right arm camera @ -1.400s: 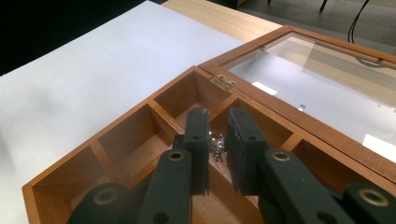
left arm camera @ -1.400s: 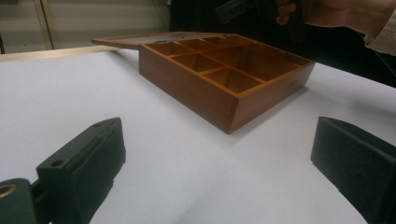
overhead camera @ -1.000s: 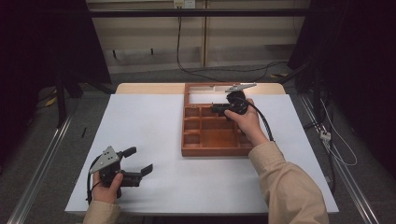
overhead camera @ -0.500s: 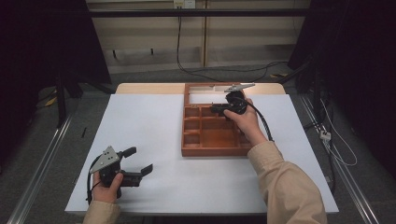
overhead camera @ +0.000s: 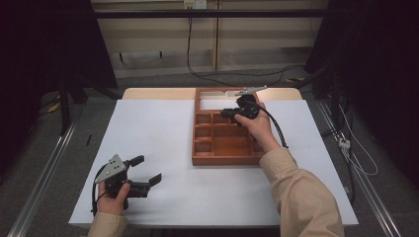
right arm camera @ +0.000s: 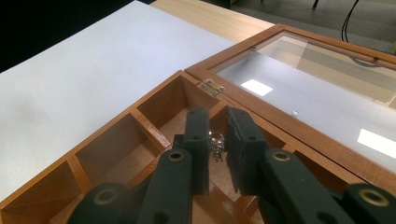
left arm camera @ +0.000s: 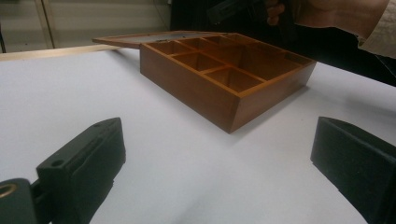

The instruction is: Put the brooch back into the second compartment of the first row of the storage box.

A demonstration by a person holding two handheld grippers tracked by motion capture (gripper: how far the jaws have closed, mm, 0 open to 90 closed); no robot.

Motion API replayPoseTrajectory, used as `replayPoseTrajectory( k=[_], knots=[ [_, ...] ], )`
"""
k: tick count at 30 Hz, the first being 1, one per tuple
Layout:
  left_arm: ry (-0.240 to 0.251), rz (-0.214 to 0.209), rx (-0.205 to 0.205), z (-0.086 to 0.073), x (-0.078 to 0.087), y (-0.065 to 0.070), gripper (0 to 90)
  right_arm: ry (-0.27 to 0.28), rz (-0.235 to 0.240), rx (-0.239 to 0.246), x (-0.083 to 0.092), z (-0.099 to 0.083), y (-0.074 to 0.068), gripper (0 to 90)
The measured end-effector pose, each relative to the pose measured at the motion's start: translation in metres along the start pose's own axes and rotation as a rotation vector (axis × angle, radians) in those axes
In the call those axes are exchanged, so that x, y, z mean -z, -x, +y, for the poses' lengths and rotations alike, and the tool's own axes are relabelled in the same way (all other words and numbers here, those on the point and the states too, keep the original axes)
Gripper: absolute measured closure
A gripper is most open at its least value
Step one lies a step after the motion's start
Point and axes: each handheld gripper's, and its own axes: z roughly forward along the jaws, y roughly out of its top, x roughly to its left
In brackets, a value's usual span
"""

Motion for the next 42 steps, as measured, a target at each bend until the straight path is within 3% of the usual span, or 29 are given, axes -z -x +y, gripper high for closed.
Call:
replayPoseTrajectory(
  k=[31,42],
  knots=[
    [-0.001,0.003,0.000,0.000,0.000,-0.001,2.6,-0.039,-0.012,-0.040,-0.018,-0.006,0.007,78.6],
    [-0.004,-0.001,0.003,0.000,0.000,-0.002,2.6,-0.044,-0.030,-0.028,-0.019,-0.006,0.003,62.4]
  ],
)
